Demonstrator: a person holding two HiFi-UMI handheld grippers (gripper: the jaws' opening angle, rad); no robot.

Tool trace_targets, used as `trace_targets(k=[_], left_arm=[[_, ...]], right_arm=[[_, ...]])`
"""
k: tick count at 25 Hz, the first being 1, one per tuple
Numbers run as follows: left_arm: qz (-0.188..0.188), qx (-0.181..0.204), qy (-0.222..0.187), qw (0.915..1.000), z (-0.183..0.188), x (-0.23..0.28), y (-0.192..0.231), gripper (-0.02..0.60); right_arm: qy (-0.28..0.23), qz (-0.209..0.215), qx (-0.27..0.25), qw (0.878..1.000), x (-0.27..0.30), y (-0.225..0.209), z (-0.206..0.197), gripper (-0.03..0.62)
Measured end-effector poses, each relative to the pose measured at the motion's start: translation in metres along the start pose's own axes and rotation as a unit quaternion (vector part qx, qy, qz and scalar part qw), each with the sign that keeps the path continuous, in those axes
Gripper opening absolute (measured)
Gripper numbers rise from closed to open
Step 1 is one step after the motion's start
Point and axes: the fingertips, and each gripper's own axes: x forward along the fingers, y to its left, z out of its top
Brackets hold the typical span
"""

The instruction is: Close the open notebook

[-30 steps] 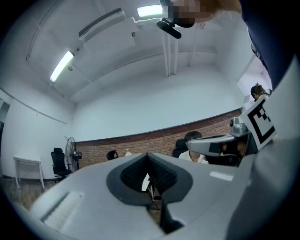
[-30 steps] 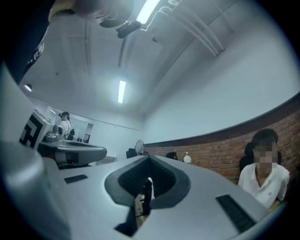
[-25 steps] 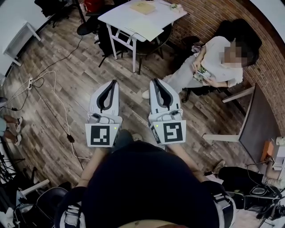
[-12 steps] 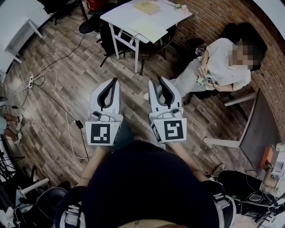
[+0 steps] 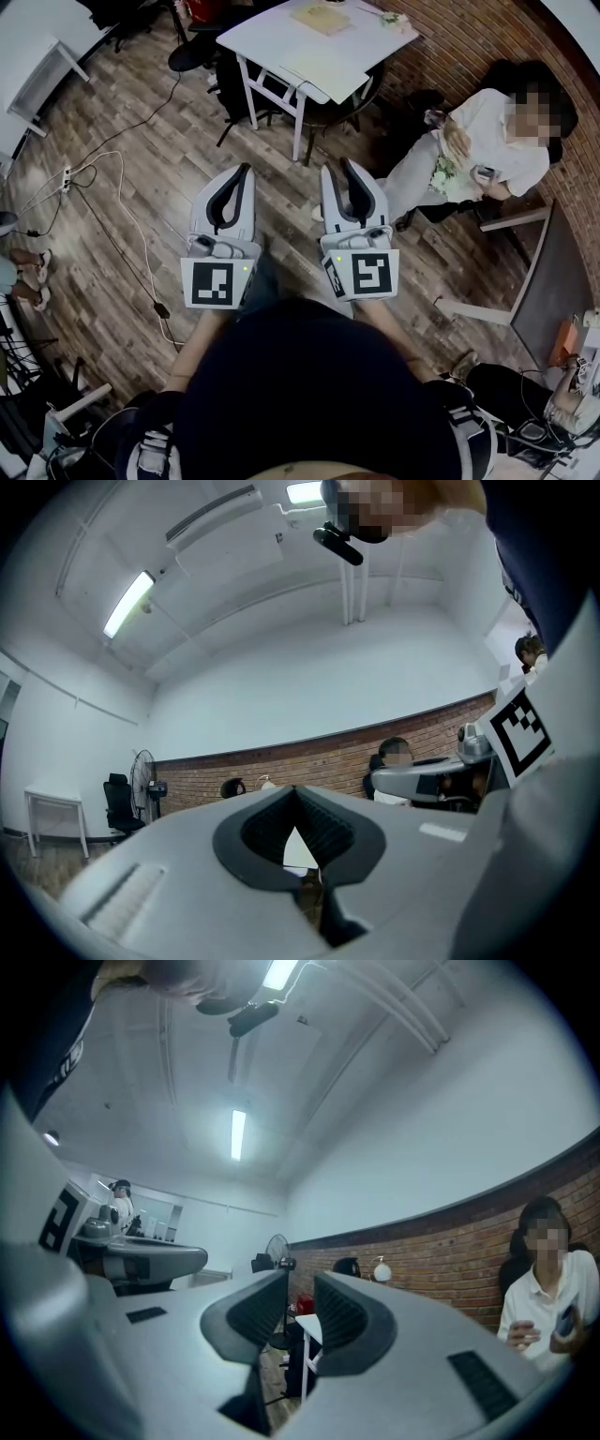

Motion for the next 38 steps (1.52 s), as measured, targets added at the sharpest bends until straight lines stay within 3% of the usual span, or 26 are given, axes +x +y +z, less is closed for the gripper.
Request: trace_targets(k=[7, 21, 34, 38], left_arm=[[-0.015, -0.006, 0.003, 0.9999, -0.009, 0.048, 0.060, -0.005], [-0.083, -0.016, 0.000, 0.9965, -0.024, 0.148, 0.147, -0.005], [-0.137, -0.027, -0.004, 0.9901, -0.045, 0.198, 0.183, -0.005], [-0.143, -0.021, -0.027, 0.9891, -0.045, 0.208, 0.189, -0.005]], right_arm=[[0.003, -0.016, -0.008, 1.000, 0.073, -0.001, -0.003, 0.072], [0.022, -0.098, -0.013, 0.995, 0.186, -0.027, -0.014, 0.072], [0.017, -0.157, -0.015, 0.987, 0.235, -0.040, -0.027, 0.072], [0.020, -0.169, -0.018, 0.985, 0.237, -0.046, -0.029, 0.071]])
